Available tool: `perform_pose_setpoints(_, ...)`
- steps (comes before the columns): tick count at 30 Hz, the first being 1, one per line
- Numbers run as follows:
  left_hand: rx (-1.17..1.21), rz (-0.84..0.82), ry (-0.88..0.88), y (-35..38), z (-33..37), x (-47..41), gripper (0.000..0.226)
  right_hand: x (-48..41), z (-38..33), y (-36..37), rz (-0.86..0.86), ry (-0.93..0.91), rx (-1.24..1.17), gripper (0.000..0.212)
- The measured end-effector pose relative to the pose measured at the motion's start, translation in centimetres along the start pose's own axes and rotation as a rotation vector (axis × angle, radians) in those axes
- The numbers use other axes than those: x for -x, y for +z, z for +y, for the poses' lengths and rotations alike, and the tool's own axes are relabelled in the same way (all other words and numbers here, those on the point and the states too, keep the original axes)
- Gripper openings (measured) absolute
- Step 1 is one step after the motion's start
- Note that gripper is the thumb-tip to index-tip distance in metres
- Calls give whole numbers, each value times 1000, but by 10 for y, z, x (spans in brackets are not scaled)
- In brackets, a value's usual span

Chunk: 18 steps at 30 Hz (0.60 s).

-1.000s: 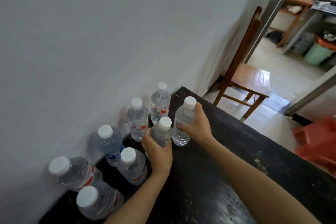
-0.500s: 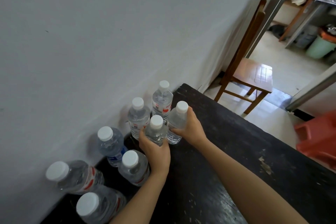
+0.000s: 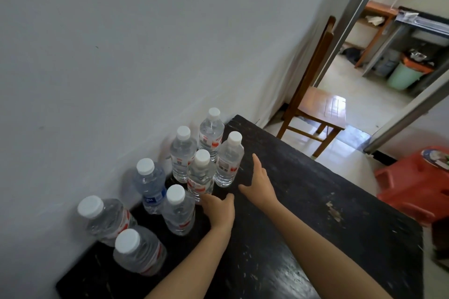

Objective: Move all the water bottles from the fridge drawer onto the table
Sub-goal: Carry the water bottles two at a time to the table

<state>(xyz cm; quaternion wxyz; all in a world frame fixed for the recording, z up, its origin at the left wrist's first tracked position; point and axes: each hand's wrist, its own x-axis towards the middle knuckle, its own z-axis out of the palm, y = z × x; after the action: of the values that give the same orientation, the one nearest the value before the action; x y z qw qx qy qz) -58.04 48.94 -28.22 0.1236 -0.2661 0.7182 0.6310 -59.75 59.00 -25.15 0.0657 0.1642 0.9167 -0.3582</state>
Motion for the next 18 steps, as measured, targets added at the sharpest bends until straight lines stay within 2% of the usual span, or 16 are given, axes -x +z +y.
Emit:
perform_pose_setpoints(3,-93,-190,-50,-5,1,18,76,24,13,-11,4,27,56,92)
perform_pose_setpoints(6,-245,-301,1,-17,2,23,75,43,23,-21,25,53,95,87)
perform_pose_setpoints(14,-668,-367,249,-55,2,64,70,111,41,-33,-22,25,320,58)
perform_pose_setpoints(18,-858,-392,376,-73,-13,84,72,135,45,-31,-47,12,421,55)
